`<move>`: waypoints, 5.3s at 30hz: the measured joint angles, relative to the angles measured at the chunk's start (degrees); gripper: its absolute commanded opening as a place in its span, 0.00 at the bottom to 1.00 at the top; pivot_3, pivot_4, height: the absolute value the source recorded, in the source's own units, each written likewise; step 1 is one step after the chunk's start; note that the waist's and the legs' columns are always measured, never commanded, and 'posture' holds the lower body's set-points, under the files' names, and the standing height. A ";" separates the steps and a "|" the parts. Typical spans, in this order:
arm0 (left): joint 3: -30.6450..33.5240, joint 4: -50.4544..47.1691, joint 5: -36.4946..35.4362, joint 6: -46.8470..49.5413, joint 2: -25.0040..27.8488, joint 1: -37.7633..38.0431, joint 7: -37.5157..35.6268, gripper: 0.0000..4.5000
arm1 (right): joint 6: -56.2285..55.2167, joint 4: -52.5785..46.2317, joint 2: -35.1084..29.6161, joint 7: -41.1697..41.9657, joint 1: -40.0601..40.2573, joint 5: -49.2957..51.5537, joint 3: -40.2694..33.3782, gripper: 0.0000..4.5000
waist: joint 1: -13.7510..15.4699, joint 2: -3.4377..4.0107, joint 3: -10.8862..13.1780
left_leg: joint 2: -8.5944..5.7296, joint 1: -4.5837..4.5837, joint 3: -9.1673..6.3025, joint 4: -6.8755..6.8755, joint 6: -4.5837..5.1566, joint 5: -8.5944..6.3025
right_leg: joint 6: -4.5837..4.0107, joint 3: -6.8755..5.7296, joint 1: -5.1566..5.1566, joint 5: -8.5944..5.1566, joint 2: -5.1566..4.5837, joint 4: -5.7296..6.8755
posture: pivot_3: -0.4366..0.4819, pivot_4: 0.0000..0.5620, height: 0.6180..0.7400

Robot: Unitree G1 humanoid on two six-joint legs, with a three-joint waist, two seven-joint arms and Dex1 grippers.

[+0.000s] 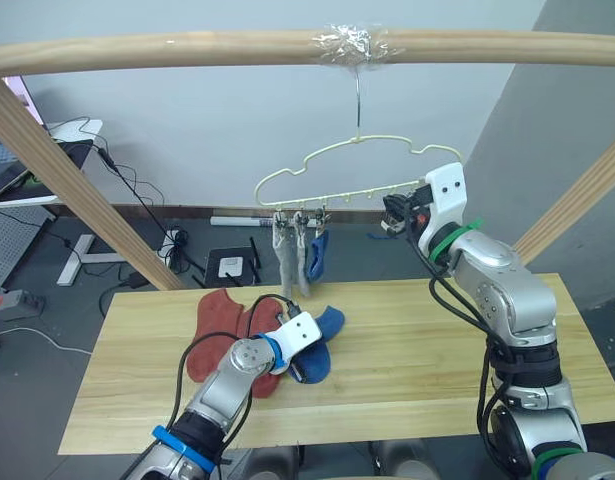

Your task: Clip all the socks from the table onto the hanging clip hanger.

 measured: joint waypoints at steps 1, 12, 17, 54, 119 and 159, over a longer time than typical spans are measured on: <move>0.81 -2.59 -1.88 -0.99 -0.52 1.11 -0.68 0.00 | 2.13 0.12 -0.19 0.12 -0.89 1.26 -1.53 0.00 | 0.21 -0.02 0.07 | 0.00 -0.04 -0.03 0.00 0.00 0.00 | -0.01 -0.02 0.00 0.00 -0.03 -0.03 | 0.38 0.41 1.00; 8.86 -17.75 -13.32 -8.47 -6.88 4.02 -0.34 0.00 | 38.48 4.78 4.65 -6.42 -17.50 13.32 -23.82 0.00 | 0.85 0.27 0.39 | 0.02 -0.32 -0.03 -0.02 0.12 -0.07 | -0.09 -0.10 -0.05 0.06 -0.03 -0.46 | 0.37 0.43 1.00; 7.63 -16.02 -12.89 -8.84 -10.08 1.55 1.52 0.00 | 45.08 4.84 9.25 -11.55 -21.09 14.89 -29.51 0.00 | 0.89 0.28 0.39 | -0.01 -1.19 0.01 0.16 0.10 -0.05 | -0.03 -0.10 -0.89 0.13 -0.04 -0.42 | 0.35 0.41 1.00; 6.05 -4.11 -7.44 -19.23 -13.94 -9.01 5.07 0.17 | 45.42 6.65 7.94 -35.96 -17.83 42.92 -33.37 1.00 | -2.04 0.29 0.38 | 0.02 -1.22 0.69 0.28 0.22 -0.03 | -0.02 0.26 -1.24 0.14 0.00 0.18 | 0.33 0.37 1.00; 18.56 -46.68 -31.88 12.83 6.80 14.58 2.02 1.00 | -14.37 -2.20 10.86 -21.06 6.41 -8.90 6.65 0.45 | -1.06 0.16 0.45 | 0.16 -0.95 1.13 0.29 0.23 0.01 | 0.01 0.51 -1.23 0.25 0.08 0.29 | 0.44 0.36 1.00; 15.23 -21.62 -12.66 11.10 10.58 11.50 8.30 1.00 | 3.00 -1.38 6.98 -11.41 -0.16 4.54 -5.81 0.02 | -0.32 0.15 0.45 | 0.16 -0.91 1.05 0.31 0.26 -0.01 | -0.05 0.41 -1.21 0.29 0.09 0.37 | 0.42 0.39 1.00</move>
